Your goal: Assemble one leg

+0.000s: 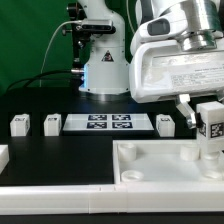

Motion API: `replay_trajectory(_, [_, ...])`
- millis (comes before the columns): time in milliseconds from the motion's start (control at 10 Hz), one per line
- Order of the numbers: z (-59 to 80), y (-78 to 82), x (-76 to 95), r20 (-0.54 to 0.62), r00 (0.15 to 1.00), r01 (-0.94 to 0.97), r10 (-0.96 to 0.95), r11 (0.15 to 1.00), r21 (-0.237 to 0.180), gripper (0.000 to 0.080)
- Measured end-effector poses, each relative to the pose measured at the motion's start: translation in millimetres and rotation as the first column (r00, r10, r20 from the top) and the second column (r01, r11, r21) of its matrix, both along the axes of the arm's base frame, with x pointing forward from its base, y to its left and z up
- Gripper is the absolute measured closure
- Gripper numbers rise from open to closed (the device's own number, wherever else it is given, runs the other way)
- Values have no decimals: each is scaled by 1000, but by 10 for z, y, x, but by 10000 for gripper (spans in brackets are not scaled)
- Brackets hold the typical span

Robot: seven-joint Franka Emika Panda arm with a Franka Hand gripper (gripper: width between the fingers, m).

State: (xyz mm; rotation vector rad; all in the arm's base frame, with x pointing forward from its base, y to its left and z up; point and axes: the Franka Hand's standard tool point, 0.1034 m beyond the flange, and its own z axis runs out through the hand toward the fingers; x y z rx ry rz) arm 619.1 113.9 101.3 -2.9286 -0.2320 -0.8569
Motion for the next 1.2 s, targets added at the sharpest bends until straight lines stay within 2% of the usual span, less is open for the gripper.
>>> replay_trajectory(100, [-15,-20,12,27,1000,0,0,1000,-3,505])
replay_trajectory(600, [-82,-42,8,3,999,-38,38,999,-29,505])
replay_trajectory(1200, [-146,-5,43,-24,998,-51,50,998,-31,505])
